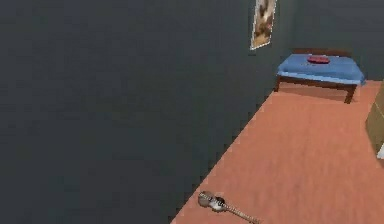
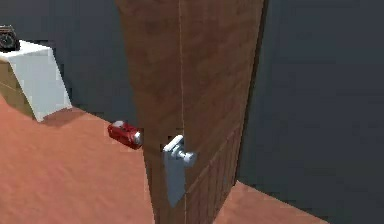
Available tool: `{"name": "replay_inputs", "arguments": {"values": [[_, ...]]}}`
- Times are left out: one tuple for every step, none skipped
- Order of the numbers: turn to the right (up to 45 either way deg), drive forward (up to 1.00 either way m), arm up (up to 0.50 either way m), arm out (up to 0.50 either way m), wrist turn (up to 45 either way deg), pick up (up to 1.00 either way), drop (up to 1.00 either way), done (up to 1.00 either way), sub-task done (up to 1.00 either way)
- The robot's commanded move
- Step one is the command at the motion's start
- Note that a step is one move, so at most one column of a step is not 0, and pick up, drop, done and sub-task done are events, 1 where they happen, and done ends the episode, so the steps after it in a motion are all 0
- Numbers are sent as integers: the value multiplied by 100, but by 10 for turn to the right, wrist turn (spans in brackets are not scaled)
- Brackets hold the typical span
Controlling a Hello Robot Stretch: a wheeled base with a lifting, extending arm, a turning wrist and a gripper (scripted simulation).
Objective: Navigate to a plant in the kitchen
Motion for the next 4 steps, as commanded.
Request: {"name": "replay_inputs", "arguments": {"values": [[0, 15, 0, 0, 0, 0, 0, 0, 0], [300, 0, 0, 0, 0, 0, 0, 0, 0], [0, 45, 0, 0, 0, 0, 0, 0, 0], [450, 0, 0, 0, 0, 0, 0, 0, 0]]}}
